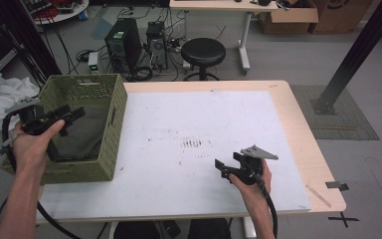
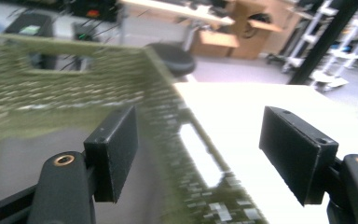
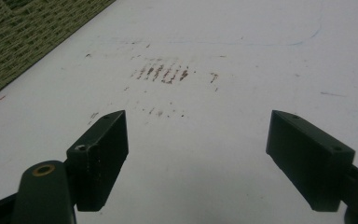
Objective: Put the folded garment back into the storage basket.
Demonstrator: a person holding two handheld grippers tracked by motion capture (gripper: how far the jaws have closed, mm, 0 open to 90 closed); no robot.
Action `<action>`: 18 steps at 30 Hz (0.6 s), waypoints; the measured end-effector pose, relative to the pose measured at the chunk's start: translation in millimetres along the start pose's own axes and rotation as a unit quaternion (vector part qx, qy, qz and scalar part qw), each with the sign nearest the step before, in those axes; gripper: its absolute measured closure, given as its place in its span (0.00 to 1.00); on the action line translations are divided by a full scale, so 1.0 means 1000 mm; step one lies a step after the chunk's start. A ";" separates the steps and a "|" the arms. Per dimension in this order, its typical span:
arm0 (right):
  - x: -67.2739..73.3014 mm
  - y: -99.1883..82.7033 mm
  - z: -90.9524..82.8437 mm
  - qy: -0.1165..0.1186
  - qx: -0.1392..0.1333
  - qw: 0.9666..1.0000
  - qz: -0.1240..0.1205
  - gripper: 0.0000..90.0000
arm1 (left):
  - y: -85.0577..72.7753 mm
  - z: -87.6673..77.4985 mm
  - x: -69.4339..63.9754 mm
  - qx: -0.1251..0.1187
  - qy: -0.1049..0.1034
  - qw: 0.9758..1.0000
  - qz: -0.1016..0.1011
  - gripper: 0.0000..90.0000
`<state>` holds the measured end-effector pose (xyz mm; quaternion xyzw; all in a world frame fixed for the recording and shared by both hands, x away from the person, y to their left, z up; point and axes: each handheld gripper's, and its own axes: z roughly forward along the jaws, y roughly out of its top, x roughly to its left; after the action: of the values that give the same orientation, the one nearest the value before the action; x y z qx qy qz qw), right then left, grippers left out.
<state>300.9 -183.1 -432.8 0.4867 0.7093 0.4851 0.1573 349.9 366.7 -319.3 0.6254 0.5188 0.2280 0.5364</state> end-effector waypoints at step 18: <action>0.004 0.003 -0.010 -0.017 -0.007 1.000 -0.005 0.23 | -0.034 0.028 -0.135 -0.034 -0.158 0.985 0.056 0.29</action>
<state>294.0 -184.7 -424.5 0.4905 0.7054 0.4809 0.1750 311.6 230.4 -322.1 0.6628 0.3836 0.1741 0.6190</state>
